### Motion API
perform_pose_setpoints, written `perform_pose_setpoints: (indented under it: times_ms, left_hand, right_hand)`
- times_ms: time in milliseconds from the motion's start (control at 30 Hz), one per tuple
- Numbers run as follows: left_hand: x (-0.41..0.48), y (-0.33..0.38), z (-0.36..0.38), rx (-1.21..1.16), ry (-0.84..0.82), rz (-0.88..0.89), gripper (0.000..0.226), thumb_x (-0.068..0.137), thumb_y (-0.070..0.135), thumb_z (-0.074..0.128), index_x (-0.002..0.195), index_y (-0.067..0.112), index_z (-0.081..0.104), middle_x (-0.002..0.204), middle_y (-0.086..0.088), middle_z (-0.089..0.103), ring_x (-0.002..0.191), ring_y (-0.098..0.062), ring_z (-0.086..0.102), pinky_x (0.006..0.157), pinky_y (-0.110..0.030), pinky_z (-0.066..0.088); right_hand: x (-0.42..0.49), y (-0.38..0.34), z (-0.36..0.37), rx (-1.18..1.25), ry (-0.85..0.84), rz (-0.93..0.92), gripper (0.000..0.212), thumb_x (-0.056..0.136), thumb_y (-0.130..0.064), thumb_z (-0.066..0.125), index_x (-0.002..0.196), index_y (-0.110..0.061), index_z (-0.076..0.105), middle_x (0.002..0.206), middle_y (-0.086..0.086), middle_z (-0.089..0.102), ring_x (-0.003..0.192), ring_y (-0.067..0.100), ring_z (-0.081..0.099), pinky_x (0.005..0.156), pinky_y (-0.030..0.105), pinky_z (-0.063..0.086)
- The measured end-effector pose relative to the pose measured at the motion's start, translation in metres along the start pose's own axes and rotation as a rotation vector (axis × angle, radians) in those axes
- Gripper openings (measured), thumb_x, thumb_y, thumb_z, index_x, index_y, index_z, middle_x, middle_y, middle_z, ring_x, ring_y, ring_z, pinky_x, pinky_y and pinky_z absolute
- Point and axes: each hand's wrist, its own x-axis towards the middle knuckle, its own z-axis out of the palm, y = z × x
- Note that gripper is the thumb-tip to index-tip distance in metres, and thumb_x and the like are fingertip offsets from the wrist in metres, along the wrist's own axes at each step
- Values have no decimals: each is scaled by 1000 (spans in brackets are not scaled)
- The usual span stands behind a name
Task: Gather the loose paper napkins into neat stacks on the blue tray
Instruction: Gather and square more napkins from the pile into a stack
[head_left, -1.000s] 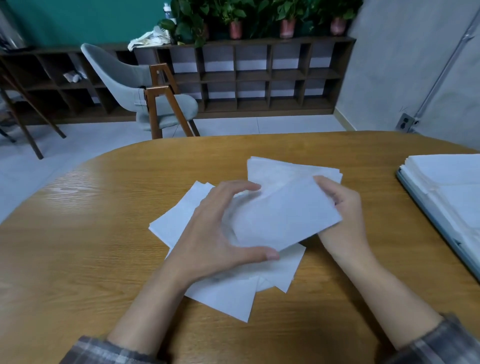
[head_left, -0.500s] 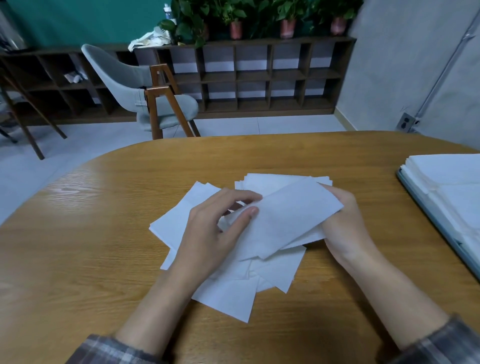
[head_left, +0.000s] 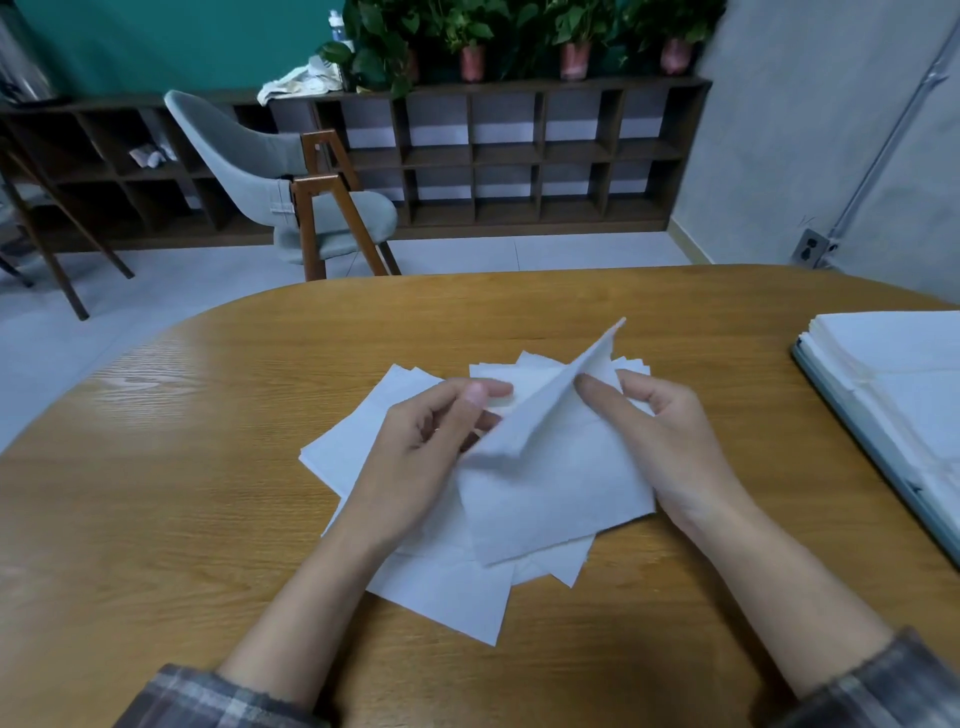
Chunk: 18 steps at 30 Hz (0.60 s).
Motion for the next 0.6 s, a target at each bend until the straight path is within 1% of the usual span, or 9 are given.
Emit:
perform_pose_setpoints:
  times_ms: [67, 133, 167, 233, 300, 367, 467, 533, 600]
  left_hand:
    - [-2, 4, 1, -131, -62, -62, 49, 105, 58, 44, 130, 24, 70, 110, -10, 78, 96, -28, 76, 82, -33, 59]
    - [-4, 10, 2, -127, -75, -39, 47, 100, 59, 51, 138, 32, 59, 107, 1, 79, 94, -21, 77, 80, -36, 62]
    - [-6, 11, 3, -104, -64, -29, 47, 98, 51, 60, 142, 38, 51, 103, 4, 79, 91, -18, 78, 77, -37, 62]
    - [-6, 10, 4, -91, -51, -7, 73, 92, 26, 75, 149, 49, 34, 108, 0, 80, 93, -25, 79, 78, -44, 65]
    - [-4, 4, 3, -70, -44, 55, 90, 90, 7, 80, 151, 50, 30, 112, -5, 79, 98, -28, 78, 81, -44, 65]
    - [-1, -3, 2, 72, -17, 141, 75, 89, 5, 82, 144, 42, 49, 107, 0, 77, 93, -19, 74, 78, -35, 61]
    - [0, -12, 1, 331, 77, 260, 32, 87, 13, 86, 112, 31, 78, 102, 17, 74, 82, -10, 63, 75, -19, 44]
    - [0, -16, 1, 389, 118, 323, 20, 86, 17, 86, 102, 28, 82, 91, 17, 69, 78, -13, 59, 73, -14, 41]
    - [0, -15, 1, 421, 155, 365, 13, 87, 21, 85, 98, 28, 83, 89, 11, 62, 81, -18, 58, 75, -19, 42]
  right_hand:
    - [0, -1, 0, 17, 45, 24, 18, 98, -29, 72, 90, -16, 83, 86, -6, 81, 78, 15, 78, 64, 23, 56]
    - [1, -1, -1, 22, 75, 37, 19, 97, -30, 74, 91, -15, 83, 87, -3, 82, 82, 20, 80, 70, 27, 57]
    - [1, -1, -1, 21, 83, 44, 19, 96, -31, 75, 92, -14, 83, 89, 2, 82, 85, 26, 80, 74, 33, 57]
    - [1, -2, 0, 26, 93, 49, 19, 96, -33, 75, 93, -16, 83, 92, 6, 82, 87, 31, 79, 78, 40, 58]
    - [1, -2, 1, 42, 98, 60, 18, 96, -34, 75, 93, -18, 84, 92, 5, 82, 86, 30, 79, 80, 42, 59]
    - [1, -2, 0, 64, 97, 72, 17, 96, -34, 75, 92, -20, 84, 92, 4, 82, 85, 27, 80, 82, 41, 60]
    - [1, -2, 0, 81, 90, 85, 17, 96, -33, 75, 94, -19, 84, 94, 4, 82, 87, 27, 80, 82, 41, 60]
    - [1, -2, 1, 73, 94, 93, 19, 95, -35, 76, 96, -17, 84, 95, 4, 82, 89, 27, 80, 84, 42, 59]
    - [1, -1, 0, 46, 93, 83, 24, 93, -39, 77, 98, -16, 83, 98, 0, 82, 93, 22, 79, 86, 39, 57]
